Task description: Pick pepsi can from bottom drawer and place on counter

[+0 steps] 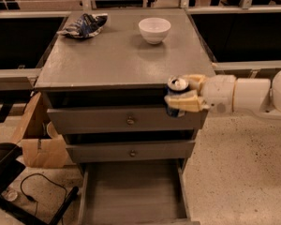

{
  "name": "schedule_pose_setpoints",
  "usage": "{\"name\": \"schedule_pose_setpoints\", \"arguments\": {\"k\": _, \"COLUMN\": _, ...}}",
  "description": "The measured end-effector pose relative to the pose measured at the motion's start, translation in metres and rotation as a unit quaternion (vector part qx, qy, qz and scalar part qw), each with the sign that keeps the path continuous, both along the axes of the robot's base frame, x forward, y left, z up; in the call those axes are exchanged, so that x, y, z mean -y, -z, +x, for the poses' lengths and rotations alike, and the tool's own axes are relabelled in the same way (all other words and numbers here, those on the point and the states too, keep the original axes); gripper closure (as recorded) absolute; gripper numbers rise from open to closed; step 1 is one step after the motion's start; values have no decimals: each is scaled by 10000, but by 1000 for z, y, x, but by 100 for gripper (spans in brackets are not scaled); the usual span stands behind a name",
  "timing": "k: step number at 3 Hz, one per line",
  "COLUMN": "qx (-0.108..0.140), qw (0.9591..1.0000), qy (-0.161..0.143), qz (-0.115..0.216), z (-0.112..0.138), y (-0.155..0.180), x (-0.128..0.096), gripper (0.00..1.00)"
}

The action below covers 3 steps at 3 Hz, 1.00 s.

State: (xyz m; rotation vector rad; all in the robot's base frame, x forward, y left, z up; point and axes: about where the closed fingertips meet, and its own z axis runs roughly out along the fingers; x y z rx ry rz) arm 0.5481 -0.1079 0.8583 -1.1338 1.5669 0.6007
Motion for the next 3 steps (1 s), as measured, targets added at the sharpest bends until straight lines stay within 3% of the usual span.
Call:
{"name": "schedule_pose_setpoints", "arguments": {"k": 1, "qx": 259, "qw": 9985, "qy": 452, "qz": 161, "z": 21, "y": -32, "x": 12, "gripper": 100}}
{"name": "schedule_pose_setpoints", "arguments": {"k": 2, "qx": 424, "qw": 9939, "qy": 931, "qz": 404, "z": 56, "y": -69, "x": 24, "gripper": 100}}
{"name": "schedule_pose_setpoints", "arguments": {"k": 3, "qx": 405, "qw": 9866, "qy": 1344, "qz": 830, "z": 107, "y": -94, "x": 29, "gripper": 100}}
